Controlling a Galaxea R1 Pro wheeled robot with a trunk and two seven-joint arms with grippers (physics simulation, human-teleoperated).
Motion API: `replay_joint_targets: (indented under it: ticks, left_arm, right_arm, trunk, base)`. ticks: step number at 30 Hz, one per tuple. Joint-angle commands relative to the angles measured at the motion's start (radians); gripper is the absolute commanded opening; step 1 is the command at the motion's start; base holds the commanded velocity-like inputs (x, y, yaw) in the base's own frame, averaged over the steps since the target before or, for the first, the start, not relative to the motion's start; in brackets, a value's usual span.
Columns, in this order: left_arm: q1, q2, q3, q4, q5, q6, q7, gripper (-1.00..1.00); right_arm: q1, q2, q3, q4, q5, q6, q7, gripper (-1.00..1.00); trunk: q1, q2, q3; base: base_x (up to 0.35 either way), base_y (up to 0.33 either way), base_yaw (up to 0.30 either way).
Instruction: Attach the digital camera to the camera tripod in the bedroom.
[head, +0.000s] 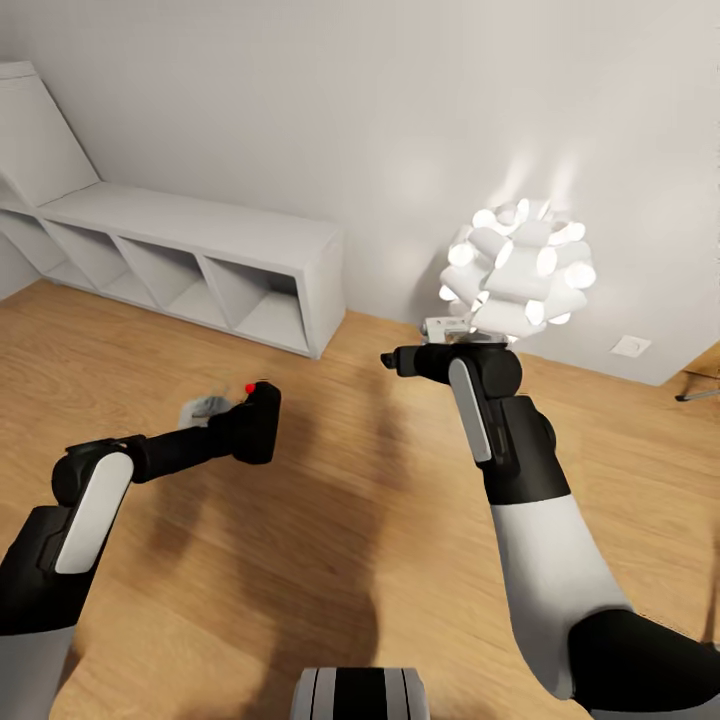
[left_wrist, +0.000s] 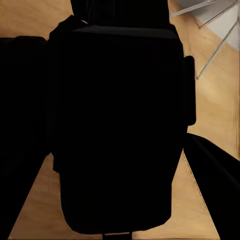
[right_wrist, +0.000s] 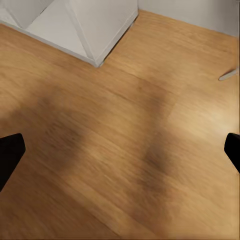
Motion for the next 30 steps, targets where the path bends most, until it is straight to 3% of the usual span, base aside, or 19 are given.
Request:
replay_joint_targets:
  ticks: [1,8,23,30]
  left_arm:
    - [0.013,0.001,0.009,-0.003,0.0,0.004,-0.008,-1.0]
    - [0.053,0.003,0.042,-0.013,0.022,0.004,-0.002,-1.0]
    - [0.068,0.003,0.054,-0.015,0.028,0.004,0.001,-1.0]
    - [0.07,-0.002,0.054,-0.015,0.029,0.004,0.009,-1.0]
  right_arm:
    - [0.009,0.001,0.004,-0.011,-0.004,0.004,-0.001,1.0]
    - [0.047,0.002,0.022,-0.047,-0.006,0.004,-0.001,1.0]
    - [0.102,0.001,0.039,-0.101,0.003,0.004,-0.008,1.0]
    - [0.19,-0.001,0.044,-0.176,0.005,0.004,-0.009,1.0]
  trunk:
    - [-0.001,0.0,0.003]
    - [-0.004,0.002,0.03]
    - [-0.01,0.005,0.088]
    - [-0.014,0.007,0.115]
  base:
    - [0.0,0.0,0.0]
    - [0.0,0.0,0.0]
    - [0.0,0.0,0.0]
    - [0.0,0.0,0.0]
